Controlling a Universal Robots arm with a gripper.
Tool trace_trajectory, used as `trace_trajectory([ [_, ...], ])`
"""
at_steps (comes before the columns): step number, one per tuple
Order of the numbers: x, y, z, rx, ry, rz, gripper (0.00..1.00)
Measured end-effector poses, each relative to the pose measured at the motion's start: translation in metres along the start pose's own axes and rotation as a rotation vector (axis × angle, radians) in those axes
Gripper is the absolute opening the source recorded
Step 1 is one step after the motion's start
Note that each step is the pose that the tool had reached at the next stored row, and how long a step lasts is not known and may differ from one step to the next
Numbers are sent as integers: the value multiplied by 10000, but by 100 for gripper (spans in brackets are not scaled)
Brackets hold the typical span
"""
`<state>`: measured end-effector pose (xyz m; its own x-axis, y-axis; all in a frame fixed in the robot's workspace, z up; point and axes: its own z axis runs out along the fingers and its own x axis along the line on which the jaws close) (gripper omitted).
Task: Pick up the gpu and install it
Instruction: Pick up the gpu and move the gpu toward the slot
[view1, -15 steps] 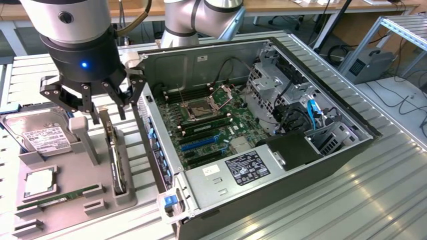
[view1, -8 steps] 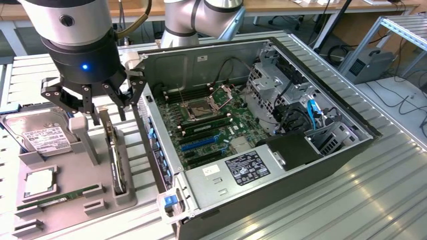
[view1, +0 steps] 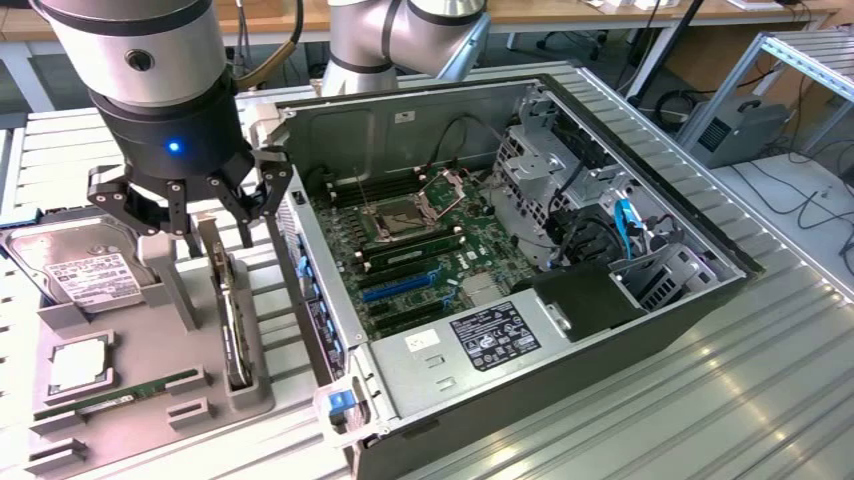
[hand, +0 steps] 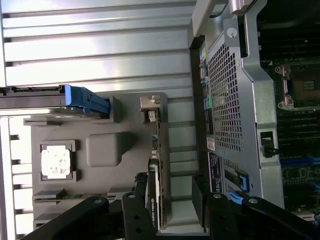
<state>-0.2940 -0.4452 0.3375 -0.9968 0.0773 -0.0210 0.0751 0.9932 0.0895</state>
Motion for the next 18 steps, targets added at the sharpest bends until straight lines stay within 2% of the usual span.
trace_trajectory([
  [2,30,-5,34,0,0,0,48],
  [13,43,-7,39,2,2,0,48],
  [15,44,-5,41,26,-3,0,48],
  [18,43,-1,40,107,-8,-3,48],
])
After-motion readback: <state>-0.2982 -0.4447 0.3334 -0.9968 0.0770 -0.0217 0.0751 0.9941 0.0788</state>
